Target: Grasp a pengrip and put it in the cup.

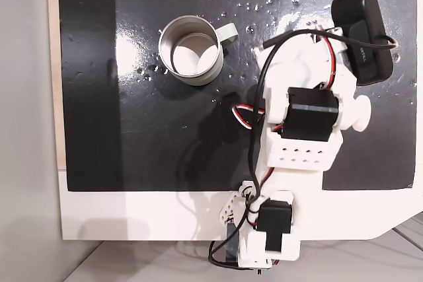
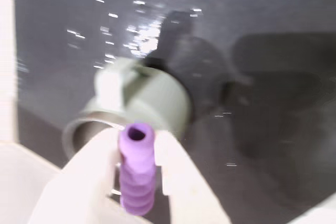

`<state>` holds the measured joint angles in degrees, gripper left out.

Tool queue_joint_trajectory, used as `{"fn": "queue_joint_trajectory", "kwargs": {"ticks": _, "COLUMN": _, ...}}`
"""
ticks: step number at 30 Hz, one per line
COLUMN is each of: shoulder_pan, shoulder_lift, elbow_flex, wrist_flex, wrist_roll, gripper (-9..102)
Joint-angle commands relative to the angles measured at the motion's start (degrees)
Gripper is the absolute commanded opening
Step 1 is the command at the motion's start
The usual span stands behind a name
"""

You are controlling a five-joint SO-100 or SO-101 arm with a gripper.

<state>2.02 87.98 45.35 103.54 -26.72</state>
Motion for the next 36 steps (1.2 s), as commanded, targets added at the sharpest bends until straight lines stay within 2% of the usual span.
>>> {"fn": "queue_joint_trajectory", "kwargs": {"ticks": 1, "shoulder_pan": -0.4, "shoulder_lift": -2.1, "elbow_flex": -9.1, "wrist_flex": 1.1, "wrist_roll": 6.6, "gripper": 0}}
{"fn": "queue_joint_trajectory", "kwargs": {"ticks": 8, "shoulder_pan": -1.1, "shoulder_lift": -8.3, "elbow_flex": -17.5, "wrist_flex": 1.1, "wrist_roll": 15.5, "gripper": 0}}
{"fn": "queue_joint_trajectory", "kwargs": {"ticks": 23, "shoulder_pan": -13.1, "shoulder_lift": -20.8, "elbow_flex": -28.0, "wrist_flex": 1.1, "wrist_roll": 19.2, "gripper": 0}}
{"fn": "queue_joint_trajectory", "kwargs": {"ticks": 36, "shoulder_pan": -18.4, "shoulder_lift": -26.9, "elbow_flex": -30.3, "wrist_flex": 1.1, "wrist_roll": 19.2, "gripper": 0}}
